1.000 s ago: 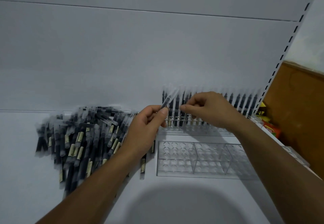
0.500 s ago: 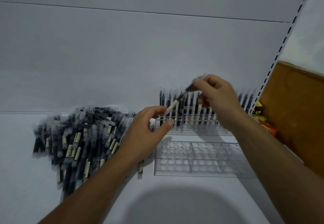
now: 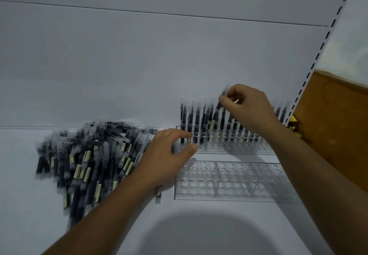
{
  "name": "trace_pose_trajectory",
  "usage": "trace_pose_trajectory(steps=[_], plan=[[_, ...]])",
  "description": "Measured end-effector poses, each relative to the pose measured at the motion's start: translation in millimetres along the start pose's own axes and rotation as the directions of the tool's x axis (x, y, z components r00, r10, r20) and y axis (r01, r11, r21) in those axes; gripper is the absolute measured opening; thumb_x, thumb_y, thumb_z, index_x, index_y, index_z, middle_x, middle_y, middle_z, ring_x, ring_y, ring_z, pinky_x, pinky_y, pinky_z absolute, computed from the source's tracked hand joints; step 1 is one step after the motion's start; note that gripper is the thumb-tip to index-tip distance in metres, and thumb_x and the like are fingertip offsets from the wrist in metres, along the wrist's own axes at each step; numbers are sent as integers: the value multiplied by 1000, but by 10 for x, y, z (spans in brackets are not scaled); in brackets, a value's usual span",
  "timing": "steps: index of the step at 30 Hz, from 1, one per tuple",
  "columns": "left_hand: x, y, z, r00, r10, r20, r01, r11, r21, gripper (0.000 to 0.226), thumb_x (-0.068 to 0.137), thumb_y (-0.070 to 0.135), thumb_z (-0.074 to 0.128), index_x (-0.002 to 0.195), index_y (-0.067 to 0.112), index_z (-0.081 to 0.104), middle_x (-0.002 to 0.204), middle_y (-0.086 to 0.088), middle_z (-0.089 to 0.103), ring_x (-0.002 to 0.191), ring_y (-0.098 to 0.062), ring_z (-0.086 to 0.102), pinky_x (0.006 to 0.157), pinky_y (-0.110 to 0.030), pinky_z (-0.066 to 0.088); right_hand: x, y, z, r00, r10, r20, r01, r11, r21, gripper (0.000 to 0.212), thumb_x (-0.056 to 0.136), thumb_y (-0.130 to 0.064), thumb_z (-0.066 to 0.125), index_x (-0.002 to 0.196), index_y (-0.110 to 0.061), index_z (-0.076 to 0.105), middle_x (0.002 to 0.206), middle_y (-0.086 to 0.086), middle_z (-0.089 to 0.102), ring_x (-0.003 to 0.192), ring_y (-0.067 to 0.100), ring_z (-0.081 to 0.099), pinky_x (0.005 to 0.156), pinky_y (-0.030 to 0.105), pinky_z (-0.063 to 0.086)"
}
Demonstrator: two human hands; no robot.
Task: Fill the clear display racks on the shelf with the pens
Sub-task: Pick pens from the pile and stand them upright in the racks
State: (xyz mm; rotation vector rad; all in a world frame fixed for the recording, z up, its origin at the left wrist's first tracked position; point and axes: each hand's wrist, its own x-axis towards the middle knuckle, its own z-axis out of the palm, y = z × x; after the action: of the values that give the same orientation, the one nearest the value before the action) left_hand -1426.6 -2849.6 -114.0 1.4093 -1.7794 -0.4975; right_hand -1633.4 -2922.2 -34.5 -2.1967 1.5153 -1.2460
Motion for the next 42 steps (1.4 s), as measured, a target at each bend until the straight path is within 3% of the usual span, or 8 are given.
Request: trace_pose_trajectory(steps=[11, 17, 23, 26, 30, 32, 37, 42], plan=[[37, -29, -66, 1000, 19, 21, -19, 999, 28, 34, 88, 52, 58, 120, 41, 58, 120, 27, 49, 118, 4, 40, 95, -25, 31, -57, 75, 107, 913, 106, 393, 61, 919, -389, 24, 92, -46, 61, 74, -31, 57, 72, -14, 59, 68, 6, 56, 58, 23, 38], [141, -257, -513, 982, -111, -150, 146, 960, 241, 37, 87, 39, 65, 123, 29, 61, 120, 9, 63, 109, -11, 57, 96, -33, 45, -181, -225, 314, 830, 85, 552, 106, 946, -305, 28, 92, -46, 61, 76, -24, 67, 73, -9, 68, 67, 8, 63, 68, 28, 54], [139, -355, -508, 985, -174, -21, 161, 853, 496, 48, 80, 50, 69, 124, 32, 61, 128, 4, 60, 122, -19, 51, 102, -41, 41, -166, -614, 714, 761, 28, 648, 242, 915, -324, 26, 92, -46, 58, 81, -26, 70, 72, -7, 73, 61, 2, 66, 73, 28, 56], [149, -396, -481, 986, -165, -7, 144, 842, 520, 46, 80, 53, 66, 123, 35, 60, 127, 6, 59, 121, -18, 51, 104, -40, 38, -145, -691, 839, 687, 65, 724, 270, 902, -337, 22, 94, -40, 56, 94, -25, 72, 79, -5, 75, 65, 5, 70, 78, 33, 58], [171, -459, -501, 986, -167, -11, 149, 844, 515, 40, 84, 45, 65, 123, 35, 60, 130, 7, 57, 123, -18, 49, 106, -41, 34, -141, -745, 947, 611, 117, 783, 332, 860, -387, 30, 97, -37, 51, 106, -18, 73, 97, 5, 75, 86, 20, 69, 84, 37, 57], [182, -488, -517, 986, -169, -7, 149, 847, 510, 38, 85, 41, 64, 122, 34, 60, 131, 7, 57, 123, -18, 49, 105, -40, 32, -150, -785, 997, 604, 123, 787, 351, 846, -401, 33, 96, -37, 51, 106, -15, 73, 102, 7, 74, 92, 23, 68, 86, 38, 56], [213, -524, -558, 983, -182, 5, 154, 848, 507, 35, 85, 34, 65, 120, 34, 61, 130, 6, 58, 122, -18, 50, 103, -37, 34, -186, -894, 1075, 608, 118, 785, 294, 885, -360, 25, 91, -32, 61, 91, -10, 73, 83, 5, 76, 77, 18, 71, 78, 31, 58], [202, -535, -637, 977, -214, 9, 184, 861, 475, 35, 87, 34, 65, 121, 34, 62, 131, 5, 58, 117, -17, 54, 100, -34, 37, -215, -961, 1089, 607, 117, 786, 259, 906, -335, 23, 90, -28, 63, 98, -9, 73, 90, 7, 76, 86, 21, 72, 86, 36, 57]])
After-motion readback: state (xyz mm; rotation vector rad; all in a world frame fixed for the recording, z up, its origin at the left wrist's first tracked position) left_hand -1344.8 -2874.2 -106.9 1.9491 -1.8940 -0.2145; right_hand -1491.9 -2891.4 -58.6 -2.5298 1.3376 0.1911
